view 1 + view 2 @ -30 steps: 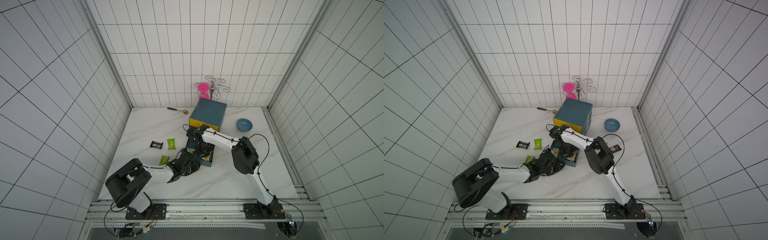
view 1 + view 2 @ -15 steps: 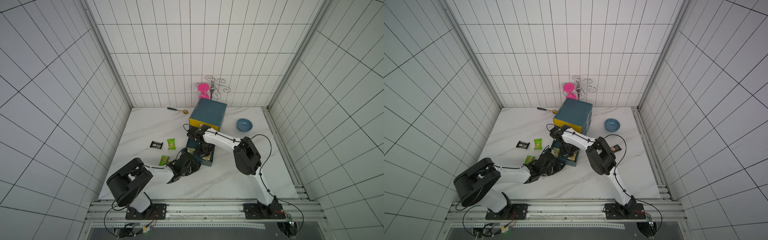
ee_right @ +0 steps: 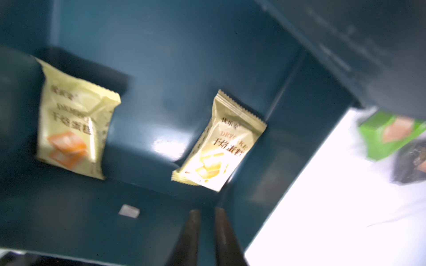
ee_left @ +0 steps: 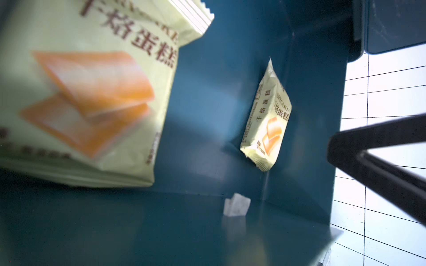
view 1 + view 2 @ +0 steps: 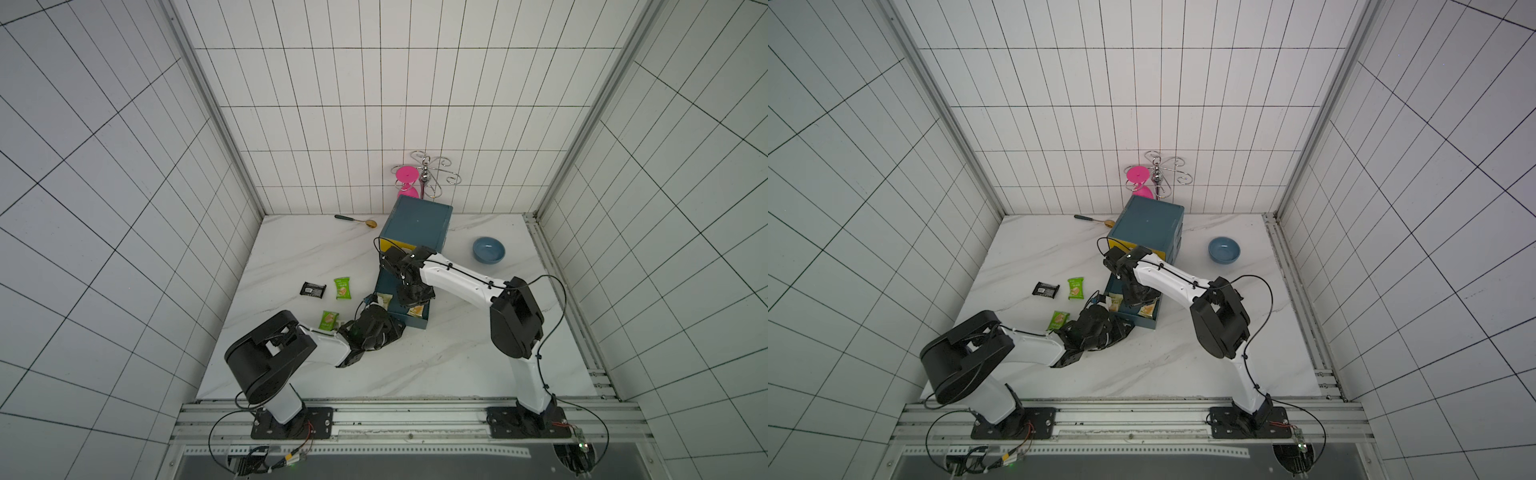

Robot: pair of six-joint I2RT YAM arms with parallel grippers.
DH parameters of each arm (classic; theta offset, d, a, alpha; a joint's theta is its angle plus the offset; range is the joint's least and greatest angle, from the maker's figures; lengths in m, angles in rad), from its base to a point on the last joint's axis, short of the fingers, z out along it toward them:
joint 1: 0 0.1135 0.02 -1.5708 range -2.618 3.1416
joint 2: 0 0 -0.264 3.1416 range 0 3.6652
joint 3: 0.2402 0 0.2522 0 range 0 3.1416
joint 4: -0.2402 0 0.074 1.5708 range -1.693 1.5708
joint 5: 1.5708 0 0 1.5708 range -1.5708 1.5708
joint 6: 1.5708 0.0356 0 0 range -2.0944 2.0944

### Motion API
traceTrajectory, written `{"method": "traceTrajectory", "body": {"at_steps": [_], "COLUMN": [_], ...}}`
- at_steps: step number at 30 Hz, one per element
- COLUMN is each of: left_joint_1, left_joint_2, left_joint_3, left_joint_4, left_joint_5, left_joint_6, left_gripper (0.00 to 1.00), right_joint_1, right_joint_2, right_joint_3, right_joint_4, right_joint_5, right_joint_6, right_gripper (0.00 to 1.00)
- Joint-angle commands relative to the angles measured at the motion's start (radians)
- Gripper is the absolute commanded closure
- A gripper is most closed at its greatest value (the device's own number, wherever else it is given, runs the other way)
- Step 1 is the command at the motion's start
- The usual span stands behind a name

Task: Take the cookies out of the drawer
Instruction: Pick up the cookie from the drawer.

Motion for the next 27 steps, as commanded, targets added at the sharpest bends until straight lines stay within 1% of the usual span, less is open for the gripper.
{"method": "traceTrajectory", "body": {"at_steps": [1,5,10,18,24,27], "left_joint_1": [-0.005,-0.013,-0.015,-0.013,-0.01,-0.008], "left_joint_2": [0.046,0.032,0.025,0.024,0.011,0.007], "left_joint_3": [-0.045,-0.052,-0.056,-0.059,-0.074,-0.082], "left_joint_4": [-0.063,-0.072,-0.075,-0.074,-0.069,-0.064], "left_joint_5": [0.003,-0.005,-0.005,-0.001,-0.003,-0.002], "left_joint_6": [-0.086,-0.088,-0.085,-0.079,-0.078,-0.081], "left_gripper": [0.74,0.74,0.74,0.74,0.74,0.74], "right_joint_1": [-0.008,-0.008,-0.002,-0.003,-0.001,-0.001], "right_joint_2": [-0.002,0.016,0.021,0.037,0.023,0.01], "right_joint_3": [-0.027,-0.028,-0.047,-0.044,-0.1,-0.14], "right_joint_4": [0.017,0.032,0.032,-0.015,0.001,0.039], "right_joint_5": [0.036,0.048,0.038,0.043,0.054,0.059], "right_joint_6": [0.033,0.065,0.134,0.234,0.329,0.372], "right_gripper": [0.63,0.56,0.51,0.46,0.44,0.43]}}
